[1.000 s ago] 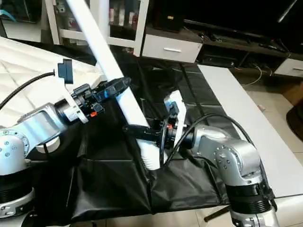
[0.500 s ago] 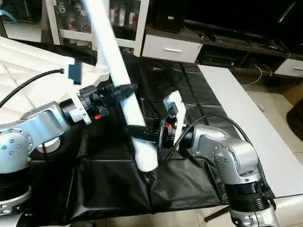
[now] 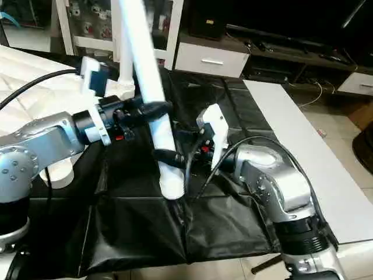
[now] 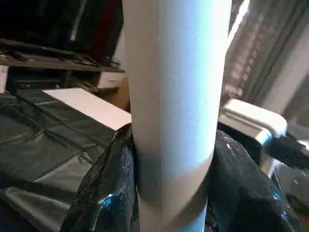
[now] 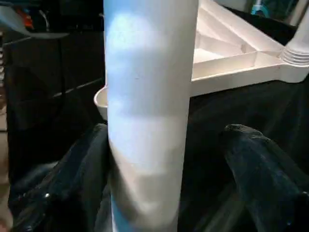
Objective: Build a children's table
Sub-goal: Pick table leg
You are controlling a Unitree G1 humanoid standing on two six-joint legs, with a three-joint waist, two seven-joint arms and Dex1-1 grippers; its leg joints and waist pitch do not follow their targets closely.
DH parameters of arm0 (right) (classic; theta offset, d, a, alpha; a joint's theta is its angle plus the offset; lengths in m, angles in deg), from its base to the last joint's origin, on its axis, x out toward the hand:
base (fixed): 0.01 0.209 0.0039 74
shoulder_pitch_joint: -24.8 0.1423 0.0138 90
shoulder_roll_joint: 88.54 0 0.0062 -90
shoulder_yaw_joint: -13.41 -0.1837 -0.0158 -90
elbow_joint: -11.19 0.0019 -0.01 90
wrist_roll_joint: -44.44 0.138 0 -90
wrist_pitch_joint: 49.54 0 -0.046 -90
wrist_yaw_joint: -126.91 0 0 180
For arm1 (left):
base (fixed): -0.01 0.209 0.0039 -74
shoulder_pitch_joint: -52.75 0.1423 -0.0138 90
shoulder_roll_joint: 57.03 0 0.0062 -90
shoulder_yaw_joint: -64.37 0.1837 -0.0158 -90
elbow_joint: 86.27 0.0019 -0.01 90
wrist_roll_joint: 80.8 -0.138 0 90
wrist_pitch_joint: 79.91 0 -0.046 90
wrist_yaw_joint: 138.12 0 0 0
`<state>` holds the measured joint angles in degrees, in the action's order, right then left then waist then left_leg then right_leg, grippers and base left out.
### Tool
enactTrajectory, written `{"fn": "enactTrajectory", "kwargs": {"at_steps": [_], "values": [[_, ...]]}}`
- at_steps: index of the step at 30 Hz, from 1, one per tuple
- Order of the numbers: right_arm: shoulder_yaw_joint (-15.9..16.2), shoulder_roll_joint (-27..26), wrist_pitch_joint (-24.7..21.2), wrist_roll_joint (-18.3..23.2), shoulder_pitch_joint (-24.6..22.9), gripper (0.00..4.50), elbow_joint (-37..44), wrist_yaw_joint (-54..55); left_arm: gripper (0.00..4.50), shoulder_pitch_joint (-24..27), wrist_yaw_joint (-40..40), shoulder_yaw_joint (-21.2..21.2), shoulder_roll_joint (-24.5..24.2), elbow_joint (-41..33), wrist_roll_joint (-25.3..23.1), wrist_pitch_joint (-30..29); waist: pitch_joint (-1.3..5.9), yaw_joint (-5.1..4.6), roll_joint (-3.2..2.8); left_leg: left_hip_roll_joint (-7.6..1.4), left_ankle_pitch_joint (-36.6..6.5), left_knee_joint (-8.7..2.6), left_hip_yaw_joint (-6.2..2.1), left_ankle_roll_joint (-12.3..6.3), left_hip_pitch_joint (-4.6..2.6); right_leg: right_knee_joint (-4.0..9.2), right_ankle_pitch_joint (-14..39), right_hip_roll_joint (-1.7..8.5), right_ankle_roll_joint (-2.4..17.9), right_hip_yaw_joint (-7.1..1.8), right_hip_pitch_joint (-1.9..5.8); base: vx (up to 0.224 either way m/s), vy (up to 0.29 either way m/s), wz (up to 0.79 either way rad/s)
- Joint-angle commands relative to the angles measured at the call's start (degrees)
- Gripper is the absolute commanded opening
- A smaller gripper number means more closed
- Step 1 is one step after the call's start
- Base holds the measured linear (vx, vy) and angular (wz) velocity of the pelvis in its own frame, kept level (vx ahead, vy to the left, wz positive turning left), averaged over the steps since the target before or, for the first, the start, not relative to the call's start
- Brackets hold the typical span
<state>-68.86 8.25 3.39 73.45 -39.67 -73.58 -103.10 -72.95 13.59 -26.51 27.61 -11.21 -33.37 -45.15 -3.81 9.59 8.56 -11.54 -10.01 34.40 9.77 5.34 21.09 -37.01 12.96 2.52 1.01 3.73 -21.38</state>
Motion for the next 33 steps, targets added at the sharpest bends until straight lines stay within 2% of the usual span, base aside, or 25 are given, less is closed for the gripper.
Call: {"fn": "enactTrajectory", "kwargs": {"at_steps": [1, 3, 4, 5, 6, 7, 8, 9, 10, 11, 13, 14, 15, 16, 17, 18, 20, 23, 24, 25, 26, 27, 28, 31, 33], "values": [[0.00, 1.19, -0.54, -0.01, -0.22, 3.74, -1.54, -0.96, 1.79, -1.95, -2.39, 2.68, -0.33, 0.12, -1.11, 0.80, 3.83, -0.35, -2.24, -2.07, -7.71, -4.10, -0.77, 5.16, -1.34, 4.48, 4.83, 5.31, 4.97, -3.09, 2.01, 0.000, 0.000, 0.00], [0.35, 1.30, -0.32, 0.01, -0.96, 3.74, -1.53, -1.63, 1.79, -2.45, -3.75, 4.31, -0.83, 0.46, -1.88, 0.97, 3.88, -0.28, -2.66, -2.07, -8.34, -4.09, -0.81, 5.28, -1.28, 4.31, 4.71, 5.41, 5.80, -3.06, 2.15, 0.000, 0.000, 0.00], [0.49, 1.41, -0.14, 0.08, -1.18, 3.74, -1.45, -1.78, 1.79, -2.52, -4.09, 4.58, -0.88, 0.56, -1.97, 1.03, 3.88, -0.28, -2.43, -2.07, -8.20, -4.07, -0.77, 5.18, -1.29, 4.42, 4.39, 5.40, 5.92, -3.08, 2.19, 0.000, 0.000, 0.00], [0.58, 1.58, -0.26, 0.38, -1.60, 3.74, -0.98, -2.00, 1.79, -2.70, -4.48, 5.02, -1.02, 0.72, -2.25, 1.16, 3.93, -0.11, -3.41, -2.07, -7.99, -4.09, -0.89, 5.30, -1.21, 4.15, 3.53, 5.50, 6.36, -3.10, 2.25, 0.000, 0.000, 0.00], [0.61, 1.63, -0.16, 0.41, -1.89, 3.74, -0.78, -2.33, 1.79, -2.82, -4.84, 5.29, -1.09, 0.86, -2.57, 1.27, 3.92, -0.29, -2.75, -2.04, -8.08, -4.05, -0.82, 5.17, -1.09, 4.25, 3.09, 5.40, 6.60, -3.07, 2.42, 0.000, 0.000, 0.00], [0.62, 1.65, -0.14, 0.41, -2.03, 3.74, -0.63, -2.38, 1.79, -2.90, -5.04, 5.41, -1.15, 0.95, -2.67, 1.31, 3.96, -0.24, -2.69, -2.02, -7.90, -4.05, -0.82, 5.03, -1.07, 4.24, 3.09, 5.41, 6.73, -3.06, 2.50, 0.000, 0.000, 0.00], [0.68, 1.63, -0.15, 0.40, -2.70, 3.74, 0.15, -2.47, 1.79, -3.35, -5.84, 5.81, -1.38, 1.48, -3.01, 1.40, 3.99, -0.11, -4.95, -2.03, -9.09, -4.05, -1.04, 5.43, -1.28, 4.14, 3.05, 5.46, 7.12, -3.03, 2.20, 0.000, 0.000, 0.00], [0.69, 1.62, -0.14, 0.39, -2.77, 3.74, 0.24, -2.47, 1.79, -3.41, -5.97, 5.86, -1.42, 1.59, -3.06, 1.43, 4.02, -0.38, -3.99, -2.06, -9.09, -3.99, -0.86, 5.12, -1.27, 4.47, 2.50, 5.40, 7.24, -3.06, 2.35, 0.000, 0.000, 0.00], [0.76, 1.33, -0.02, 0.27, -3.39, 3.74, 0.90, -2.08, 1.79, -3.80, -7.09, 6.22, -1.84, 2.26, -3.31, 1.54, 4.00, 0.09, -6.38, -1.86, -10.13, -3.97, -1.16, 5.16, -1.20, 4.01, 3.44, 5.53, 8.02, -3.08, 2.31, 0.000, 0.000, 0.00], [0.75, 1.04, 0.08, 0.21, -3.82, 3.74, 1.30, -1.66, 1.79, -3.97, -7.75, 6.45, -2.10, 2.61, -3.44, 1.54, 3.97, -0.22, -5.24, -1.93, -10.49, -3.95, -0.85, 4.65, -1.37, 4.79, 3.59, 5.33, 7.92, -3.09, 2.22, 0.000, 0.000, 0.00], [0.60, 0.30, 0.14, 0.26, -4.83, 3.74, 2.29, -0.53, 1.79, -4.13, -8.58, 6.84, -2.52, 3.03, -3.52, 1.33, 3.88, -0.07, -6.58, -1.75, -11.64, -3.93, -1.09, 4.42, -1.17, 4.49, 4.48, 5.39, 8.71, -3.10, 2.48, 0.000, 0.000, 0.00], [0.40, -0.01, 0.10, 0.41, -5.59, 3.74, 2.94, 0.09, 1.79, -4.33, -9.00, 7.05, -2.59, 3.37, -3.54, 1.25, 3.77, -0.16, -5.82, -1.60, -10.71, -3.89, -0.87, 3.39, -0.90, 4.74, 5.49, 5.33, 8.65, -3.18, 2.65, 0.000, 0.000, 0.00], [0.27, -0.09, 0.08, 0.51, -6.14, 3.74, 3.42, 0.40, 1.79, -4.58, -9.30, 7.26, -2.57, 3.69, -3.60, 1.22, 3.98, -0.02, -7.26, -1.63, -10.46, -3.72, -0.89, 2.95, -0.99, 4.95, 6.35, 5.47, 8.76, -3.24, 2.46, 0.000, 0.000, 0.00], [0.13, -0.13, 0.04, 0.62, -6.69, 3.74, 3.90, 0.67, 1.79, -4.92, -9.76, 7.49, -2.54, 4.12, -3.75, 1.25, 3.94, -0.07, -7.73, -1.57, -10.01, -3.69, -1.05, 2.83, -0.68, 4.68, 6.43, 5.52, 8.93, -3.25, 2.63, 0.000, 0.000, 0.00], [0.07, 0.12, -0.11, 0.74, -7.12, 3.74, 4.22, 0.55, 1.79, -5.34, -10.17, 7.76, -2.36, 4.66, -3.99, 1.40, 4.02, -0.01, -7.66, -1.52, -9.02, -3.59, -0.87, 2.23, -0.64, 4.86, 6.80, 5.37, 8.69, -3.31, 2.63, 0.000, 0.000, 0.00], [0.07, 0.32, -0.22, 0.80, -7.31, 3.74, 4.35, 0.41, 1.79, -5.58, -10.40, 7.91, -2.24, 4.99, -4.16, 1.52, 4.11, 0.05, -8.23, -1.48, -8.41, -3.51, -0.88, 1.84, -0.53, 4.91, 7.27, 5.30, 8.41, -3.31, 2.61, 0.000, 0.000, 0.00], [0.57, 1.89, -0.82, 0.65, -7.61, 3.74, 4.96, -0.85, 1.79, -6.30, -11.33, 8.45, -1.83, 6.13, -4.61, 2.10, 4.21, -0.18, -8.72, -1.48, -8.01, -3.41, -0.87, 1.67, -0.39, 4.97, 7.78, 5.23, 8.16, -3.27, 2.64, 0.000, 0.000, 0.00], [0.65, 2.46, -1.08, 0.60, -7.67, 3.74, 5.26, -1.26, 1.79, -6.59, -11.91, 8.79, -1.76, 6.61, -4.94, 2.55, 4.17, -0.35, -8.82, -1.50, -8.45, -3.55, -0.93, 1.44, -0.33, 5.14, 9.61, 5.13, 7.38, -3.16, 2.64, 0.000, 0.000, 0.00], [0.36, 3.04, -1.54, 0.66, -7.47, 3.74, 5.56, -1.48, 1.79, -6.88, -12.51, 8.98, -1.26, 7.23, -5.38, 3.11, 4.19, -0.64, -8.16, -1.56, -8.06, -3.52, -0.78, 1.14, -0.41, 5.17, 9.59, 5.08, 7.37, -3.21, 2.53, 0.000, 0.000, 0.00], [0.31, 3.13, -1.62, 0.70, -7.28, 3.74, 5.54, -1.54, 1.79, -6.85, -12.43, 8.87, -1.05, 7.26, -5.39, 3.24, 4.25, -0.57, -8.45, -1.58, -7.82, -3.49, -0.84, 1.07, -0.43, 5.06, 9.55, 5.15, 7.48, -3.20, 2.53, 0.000, 0.000, 0.00], [0.27, 3.20, -1.70, 0.73, -7.10, 3.74, 5.52, -1.59, 1.79, -6.82, -12.36, 8.78, -0.86, 7.29, -5.40, 3.36, 4.23, -0.70, -8.14, -1.57, -7.14, -3.48, -0.76, 0.77, -0.36, 4.98, 9.34, 5.14, 7.58, -3.21, 2.52, 0.000, 0.000, 0.00], [0.25, 3.26, -1.75, 0.76, -6.99, 3.74, 5.53, -1.61, 1.79, -6.80, -12.32, 8.71, -0.72, 7.34, -5.41, 3.44, 4.32, -0.68, -8.34, -1.62, -6.96, -3.44, -0.77, 0.71, -0.38, 4.96, 9.12, 5.21, 7.68, -3.20, 2.48, 0.000, 0.000, 0.00], [0.33, 3.43, -1.91, 0.79, -6.38, 3.74, 5.31, -1.69, 1.79, -6.64, -12.24, 8.44, -0.45, 7.28, -5.45, 3.62, 4.28, -0.95, -7.32, -1.67, -6.62, -3.48, -0.61, 0.38, -0.33, 5.06, 8.74, 5.13, 7.74, -3.19, 2.50, 0.000, 0.000, 0.00], [0.96, 3.62, -2.06, 0.67, -5.02, 3.74, 4.26, -2.28, 1.79, -5.74, -12.05, 7.83, -0.41, 6.36, -5.07, 3.49, 4.27, -1.09, -7.71, -1.64, -6.01, -3.46, -0.64, 0.13, -0.27, 4.81, 8.69, 5.20, 7.79, -3.16, 2.35, 0.000, 0.000, 0.00], [1.36, 3.47, -2.05, 0.69, -4.37, 3.74, 3.51, -2.69, 1.79, -5.22, -12.14, 7.51, -0.35, 5.64, -4.66, 3.23, 4.20, -1.22, -7.17, -1.63, -5.99, -3.47, -0.52, -0.14, -0.28, 4.89, 9.23, 5.31, 7.56, -3.21, 2.32, 0.000, 0.000, 0.00]]}}
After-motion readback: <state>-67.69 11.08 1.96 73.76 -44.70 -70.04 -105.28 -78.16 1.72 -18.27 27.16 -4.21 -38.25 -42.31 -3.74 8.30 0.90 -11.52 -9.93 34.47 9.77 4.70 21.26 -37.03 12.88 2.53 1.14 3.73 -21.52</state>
